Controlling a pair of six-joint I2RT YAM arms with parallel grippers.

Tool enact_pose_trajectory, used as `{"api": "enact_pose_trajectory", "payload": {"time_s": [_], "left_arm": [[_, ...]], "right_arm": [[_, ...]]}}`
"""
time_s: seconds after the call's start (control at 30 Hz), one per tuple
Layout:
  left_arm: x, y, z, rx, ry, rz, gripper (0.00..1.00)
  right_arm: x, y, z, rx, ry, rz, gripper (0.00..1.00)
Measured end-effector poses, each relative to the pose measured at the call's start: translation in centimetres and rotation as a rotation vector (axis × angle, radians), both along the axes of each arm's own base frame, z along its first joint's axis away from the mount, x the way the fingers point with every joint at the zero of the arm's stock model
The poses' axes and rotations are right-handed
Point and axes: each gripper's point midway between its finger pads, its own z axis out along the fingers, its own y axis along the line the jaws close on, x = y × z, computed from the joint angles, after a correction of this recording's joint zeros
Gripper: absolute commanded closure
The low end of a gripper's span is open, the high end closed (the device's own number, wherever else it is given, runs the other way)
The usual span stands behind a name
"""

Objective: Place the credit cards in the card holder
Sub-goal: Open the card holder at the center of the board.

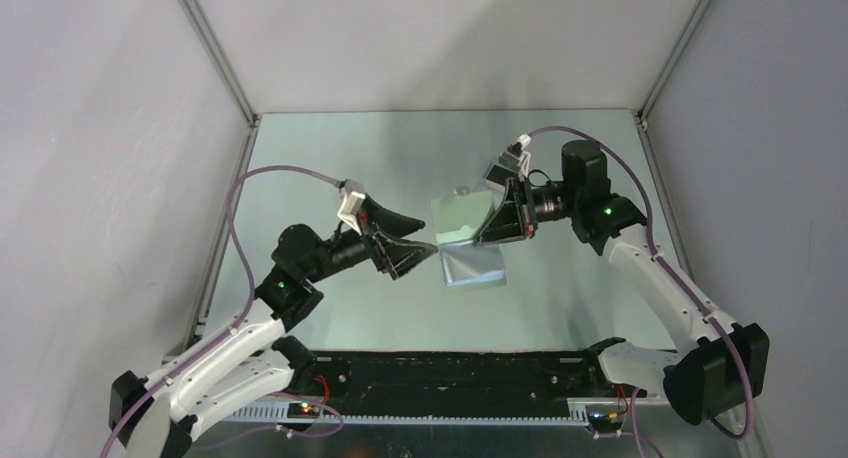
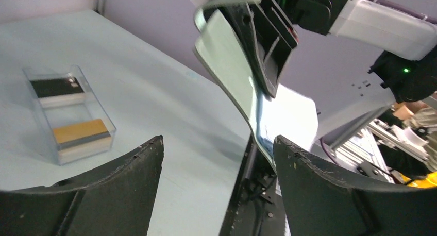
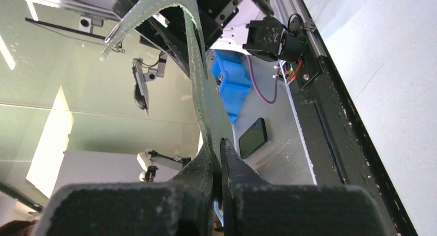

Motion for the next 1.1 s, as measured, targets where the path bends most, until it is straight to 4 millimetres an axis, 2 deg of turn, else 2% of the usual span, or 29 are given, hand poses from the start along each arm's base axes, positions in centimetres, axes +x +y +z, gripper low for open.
{"api": "enact_pose_trajectory", "payload": {"time_s": [0.37, 0.8, 0.93, 1.1], "left_arm": [[-2.9, -1.6, -2.3, 0.029, 0.057, -0.127, 0.19], [-1.7, -2.8, -5.0, 0.089, 0.13, -0.115, 0.22], [-1.4, -2.8, -5.0, 0.087, 0.13, -0.099, 0.21], [-1.1, -2.9, -3.6, 0.053, 0.094, -0.085, 0.2]], "right_arm": [[1.7, -0.3, 0.4, 0.001, 0.04, -0.066, 1.0], [1.7, -0.2, 0.6, 0.005, 0.043, -0.068, 1.0], [1.7, -0.2, 0.6, 0.005, 0.042, -0.066, 1.0], [1.4, 0.0, 0.4, 0.002, 0.034, -0.052, 1.0]]}}
